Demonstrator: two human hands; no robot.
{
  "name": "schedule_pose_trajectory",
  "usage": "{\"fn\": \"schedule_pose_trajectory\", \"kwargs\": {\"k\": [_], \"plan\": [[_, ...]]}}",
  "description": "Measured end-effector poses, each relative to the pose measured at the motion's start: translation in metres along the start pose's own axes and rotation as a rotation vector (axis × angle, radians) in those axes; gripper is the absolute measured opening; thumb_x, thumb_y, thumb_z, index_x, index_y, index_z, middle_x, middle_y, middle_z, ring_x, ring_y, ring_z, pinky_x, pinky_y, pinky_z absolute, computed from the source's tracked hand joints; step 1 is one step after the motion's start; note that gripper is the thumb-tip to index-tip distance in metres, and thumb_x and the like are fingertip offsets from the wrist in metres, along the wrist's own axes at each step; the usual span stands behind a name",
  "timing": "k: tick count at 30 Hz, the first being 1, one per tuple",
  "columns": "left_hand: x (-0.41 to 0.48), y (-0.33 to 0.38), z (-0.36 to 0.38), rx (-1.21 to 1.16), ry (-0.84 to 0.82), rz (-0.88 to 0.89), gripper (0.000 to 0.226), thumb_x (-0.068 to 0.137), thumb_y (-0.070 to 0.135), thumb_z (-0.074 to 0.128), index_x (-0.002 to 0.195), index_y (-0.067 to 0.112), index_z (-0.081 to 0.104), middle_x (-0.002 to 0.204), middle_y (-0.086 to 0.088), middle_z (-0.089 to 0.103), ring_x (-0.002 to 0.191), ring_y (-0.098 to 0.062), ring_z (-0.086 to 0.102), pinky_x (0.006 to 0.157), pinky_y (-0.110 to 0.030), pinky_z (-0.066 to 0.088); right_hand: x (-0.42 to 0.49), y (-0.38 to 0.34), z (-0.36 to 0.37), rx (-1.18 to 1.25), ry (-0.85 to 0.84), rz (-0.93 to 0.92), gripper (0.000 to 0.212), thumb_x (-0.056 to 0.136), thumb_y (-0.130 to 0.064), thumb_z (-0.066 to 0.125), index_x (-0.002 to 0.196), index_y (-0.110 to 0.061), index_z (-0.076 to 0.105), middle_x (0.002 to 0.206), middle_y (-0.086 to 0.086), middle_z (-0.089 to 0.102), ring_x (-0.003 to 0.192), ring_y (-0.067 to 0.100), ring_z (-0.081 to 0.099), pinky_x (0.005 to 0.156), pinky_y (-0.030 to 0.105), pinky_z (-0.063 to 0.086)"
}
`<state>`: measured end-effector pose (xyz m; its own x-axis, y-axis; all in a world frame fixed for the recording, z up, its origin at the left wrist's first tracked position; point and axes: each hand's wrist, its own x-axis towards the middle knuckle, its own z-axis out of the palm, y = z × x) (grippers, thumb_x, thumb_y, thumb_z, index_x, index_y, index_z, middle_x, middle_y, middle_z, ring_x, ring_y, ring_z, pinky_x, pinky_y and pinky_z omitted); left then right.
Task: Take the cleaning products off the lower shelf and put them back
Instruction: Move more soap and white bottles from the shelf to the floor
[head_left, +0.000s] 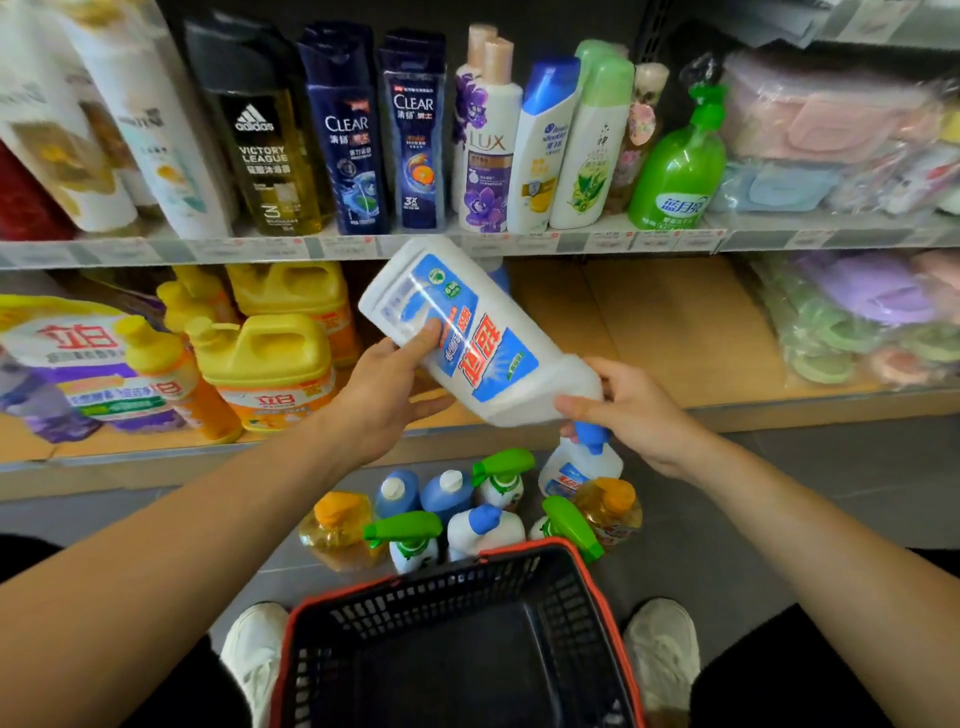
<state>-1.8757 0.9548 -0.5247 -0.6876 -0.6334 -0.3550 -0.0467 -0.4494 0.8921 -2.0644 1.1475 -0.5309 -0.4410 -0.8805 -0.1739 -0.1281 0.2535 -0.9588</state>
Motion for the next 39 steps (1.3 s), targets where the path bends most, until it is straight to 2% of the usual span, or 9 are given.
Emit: {"fn": "schedule_pose_trajectory", "kwargs": {"k": [4,6,10,14,17,23,31,36,39], "plan": [[-0.002,-0.019,0.007,0.263,-0.077,-0.194,0.029,0.096,0.030,0.066,0.123,0.019,0.064,0.122,-0.006,0.072,0.110,-0.025,0.069,0.084,-0.036,0.058,0.002,-0.024,-0.029,-0.281,0.142,-0.128,0.025,0.089,-0.030,0.073,0.112,-0.032,0.064,0.079,-0.012,0.068,0.057,0.007,0.060,0.048,0.024,0.048],[-0.002,-0.022,0.013,0.303,-0.173,-0.156,0.033,0.096,0.021,0.067,0.128,0.025,0.060,0.121,-0.006,0.071,0.102,-0.022,0.072,0.080,-0.031,0.059,0.008,-0.037,-0.043,-0.475,0.201,-0.186,0.018,0.088,-0.031,0.072,0.105,-0.028,0.067,0.081,-0.011,0.065,0.062,0.007,0.058,0.052,0.030,0.047],[0.010,-0.022,0.009,0.563,-0.156,0.023,0.014,0.095,0.017,0.069,0.108,0.018,0.072,0.104,-0.006,0.072,0.089,-0.015,0.064,0.079,-0.030,0.054,0.022,-0.048,-0.051,-0.798,0.269,-0.127,0.018,0.084,-0.033,0.076,0.096,-0.021,0.073,0.093,0.000,0.071,0.089,0.024,0.063,0.076,0.043,0.053],[0.025,-0.028,-0.008,0.926,-0.107,0.205,0.012,0.091,0.024,0.074,0.101,0.017,0.076,0.092,0.007,0.072,0.086,-0.008,0.064,0.083,-0.030,0.052,0.032,-0.046,-0.048,-0.890,0.206,-0.054,0.022,0.083,-0.035,0.078,0.096,-0.018,0.075,0.093,0.004,0.071,0.091,0.026,0.064,0.077,0.041,0.053],[0.036,-0.027,-0.015,1.163,-0.075,0.334,0.021,0.093,0.033,0.071,0.112,0.024,0.073,0.108,0.008,0.072,0.101,-0.013,0.066,0.089,-0.037,0.054,0.037,-0.046,-0.049,-0.889,0.209,-0.054,0.023,0.083,-0.036,0.077,0.097,-0.018,0.075,0.094,0.004,0.071,0.091,0.026,0.063,0.077,0.042,0.054],[0.061,-0.020,-0.012,1.303,0.014,0.507,0.043,0.091,0.031,0.070,0.133,0.019,0.063,0.129,-0.003,0.064,0.120,-0.024,0.058,0.097,-0.037,0.048,0.063,-0.059,-0.054,-0.895,0.343,-0.170,0.031,0.085,-0.038,0.074,0.109,-0.018,0.074,0.103,0.004,0.072,0.096,0.024,0.063,0.082,0.039,0.051],[0.079,-0.042,-0.017,1.349,-0.136,0.330,0.043,0.094,0.038,0.068,0.134,0.022,0.062,0.138,-0.001,0.062,0.127,-0.022,0.057,0.102,-0.037,0.048,0.111,-0.037,-0.066,-0.941,0.424,-0.167,0.041,0.077,-0.033,0.084,0.111,-0.015,0.073,0.106,0.008,0.064,0.098,0.025,0.056,0.078,0.031,0.038],[0.072,-0.061,-0.016,1.427,-0.315,0.244,0.029,0.095,0.037,0.066,0.120,0.024,0.070,0.123,0.006,0.070,0.114,-0.015,0.063,0.091,-0.029,0.049,0.130,-0.004,-0.061,-0.619,0.526,-0.080,0.033,0.070,-0.023,0.088,0.097,-0.021,0.070,0.098,-0.002,0.065,0.087,0.016,0.059,0.075,0.026,0.045],[0.067,-0.080,-0.010,1.421,-0.388,0.195,0.023,0.093,0.035,0.068,0.113,0.025,0.072,0.113,0.006,0.073,0.107,-0.016,0.065,0.090,-0.033,0.052,0.134,0.006,-0.066,-0.436,0.640,-0.052,0.032,0.073,-0.027,0.085,0.096,-0.027,0.062,0.091,-0.010,0.063,0.081,0.011,0.059,0.065,0.020,0.045]]}}
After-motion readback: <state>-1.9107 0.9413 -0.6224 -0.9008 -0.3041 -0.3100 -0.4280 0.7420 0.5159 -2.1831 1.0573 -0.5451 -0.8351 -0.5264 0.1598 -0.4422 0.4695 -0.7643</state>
